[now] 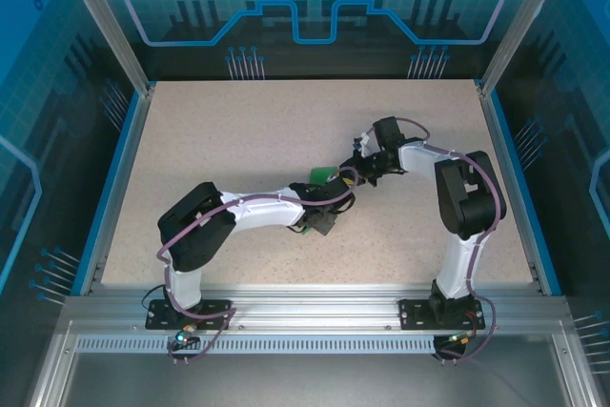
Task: Fold a paper plane with a square sheet of paper (fold left side to right side)
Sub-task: Fold the wing for the fifth time at the center of the table.
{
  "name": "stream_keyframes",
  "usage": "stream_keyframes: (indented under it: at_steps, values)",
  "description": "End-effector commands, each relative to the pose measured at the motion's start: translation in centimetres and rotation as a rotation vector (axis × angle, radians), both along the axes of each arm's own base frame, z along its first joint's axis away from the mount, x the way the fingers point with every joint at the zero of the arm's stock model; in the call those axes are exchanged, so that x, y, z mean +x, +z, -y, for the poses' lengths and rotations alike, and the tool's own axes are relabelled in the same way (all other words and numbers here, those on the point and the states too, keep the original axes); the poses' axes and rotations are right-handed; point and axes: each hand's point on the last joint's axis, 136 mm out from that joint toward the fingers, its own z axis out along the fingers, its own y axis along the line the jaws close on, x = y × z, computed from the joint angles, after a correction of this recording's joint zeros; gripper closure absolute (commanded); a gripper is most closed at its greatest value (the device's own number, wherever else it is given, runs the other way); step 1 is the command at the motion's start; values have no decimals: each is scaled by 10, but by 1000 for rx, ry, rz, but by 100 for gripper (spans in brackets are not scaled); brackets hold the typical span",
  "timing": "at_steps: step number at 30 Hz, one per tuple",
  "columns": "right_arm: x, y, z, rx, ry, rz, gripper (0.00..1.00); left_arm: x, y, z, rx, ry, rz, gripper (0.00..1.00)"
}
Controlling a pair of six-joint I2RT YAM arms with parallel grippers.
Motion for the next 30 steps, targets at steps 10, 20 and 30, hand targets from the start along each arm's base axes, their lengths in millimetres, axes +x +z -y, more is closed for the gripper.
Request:
stream_keyframes:
  at_steps: [10,20,30]
  values:
    - [3,8,13,-75,13,57,89,0,11,13,-71,-5,-45,86]
    - [0,35,82,-181,-162,224,46,4,21,24,-270,3,-190,88]
    - [-32,27,91,-178,-169,265,40,18,23,29,-500,78,-326,89]
